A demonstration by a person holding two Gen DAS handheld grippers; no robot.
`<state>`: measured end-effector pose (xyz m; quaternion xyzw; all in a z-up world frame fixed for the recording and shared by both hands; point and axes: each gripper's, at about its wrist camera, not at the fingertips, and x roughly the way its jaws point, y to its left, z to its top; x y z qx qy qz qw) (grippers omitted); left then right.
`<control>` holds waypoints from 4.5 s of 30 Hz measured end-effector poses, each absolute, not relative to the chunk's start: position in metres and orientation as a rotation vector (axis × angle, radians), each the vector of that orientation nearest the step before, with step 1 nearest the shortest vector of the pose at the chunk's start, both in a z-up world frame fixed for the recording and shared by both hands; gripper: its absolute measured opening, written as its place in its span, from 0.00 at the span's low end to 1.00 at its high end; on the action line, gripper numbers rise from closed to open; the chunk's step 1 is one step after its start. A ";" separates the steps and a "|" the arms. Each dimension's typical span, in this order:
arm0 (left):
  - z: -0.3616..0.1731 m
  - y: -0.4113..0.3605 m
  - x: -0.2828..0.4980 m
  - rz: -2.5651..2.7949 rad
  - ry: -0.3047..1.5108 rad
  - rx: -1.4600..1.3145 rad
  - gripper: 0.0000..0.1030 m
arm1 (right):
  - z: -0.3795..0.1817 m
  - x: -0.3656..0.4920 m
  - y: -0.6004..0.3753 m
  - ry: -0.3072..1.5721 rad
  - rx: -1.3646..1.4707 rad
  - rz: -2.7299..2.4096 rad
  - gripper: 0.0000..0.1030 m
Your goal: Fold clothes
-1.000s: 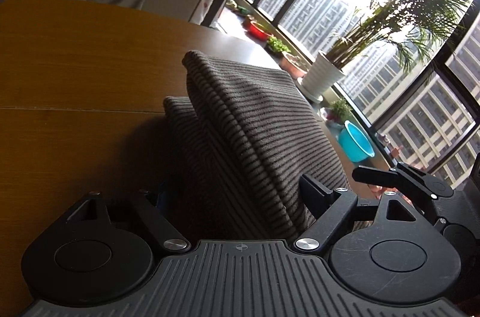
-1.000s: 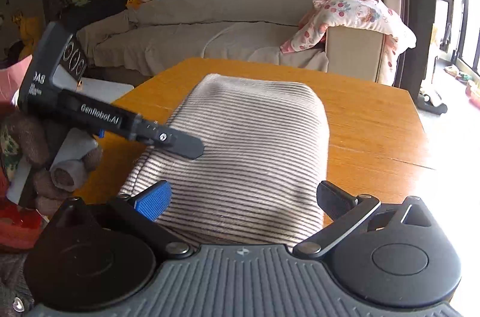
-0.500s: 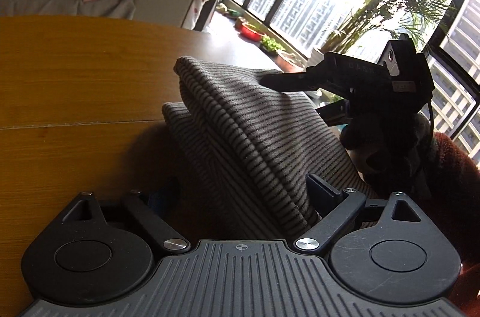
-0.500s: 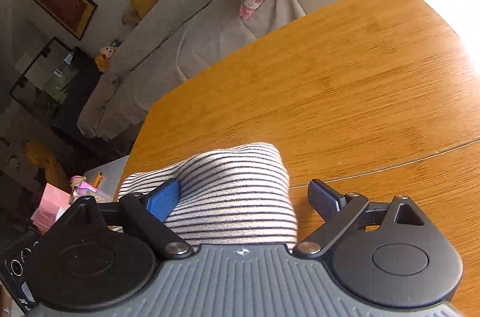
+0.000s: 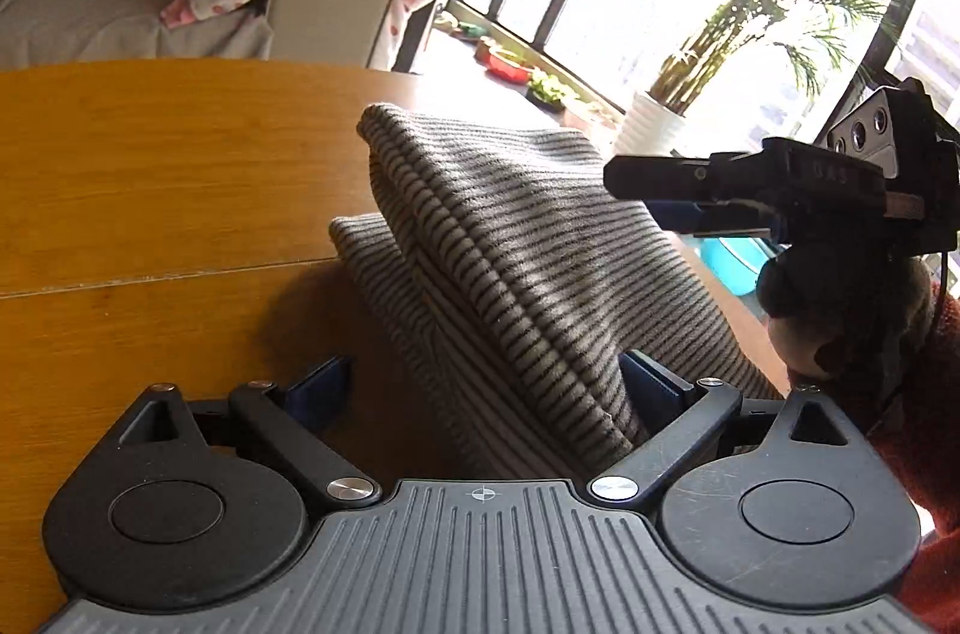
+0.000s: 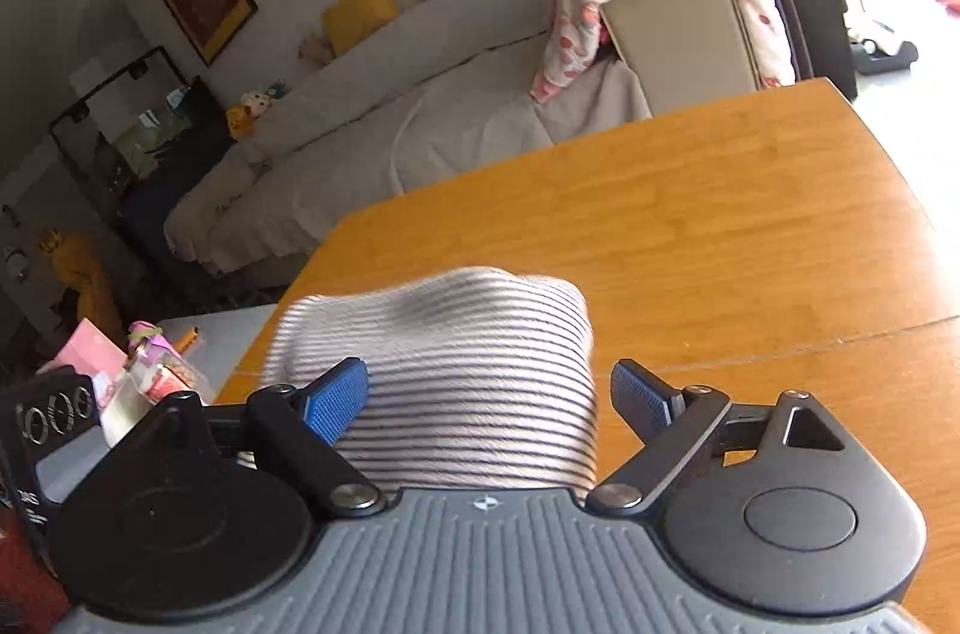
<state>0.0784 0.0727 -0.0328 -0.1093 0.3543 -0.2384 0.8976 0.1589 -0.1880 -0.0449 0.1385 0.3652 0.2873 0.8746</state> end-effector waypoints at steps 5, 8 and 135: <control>-0.031 0.070 0.077 -0.489 0.731 -0.209 0.96 | -0.053 0.149 -0.193 0.756 0.296 0.577 0.87; -0.030 0.069 0.076 -0.486 0.729 -0.198 0.96 | -0.054 0.142 -0.192 0.736 0.275 0.551 0.91; 0.006 0.079 0.059 -0.516 0.718 -0.288 0.76 | -0.049 0.164 -0.165 0.677 0.178 0.508 0.66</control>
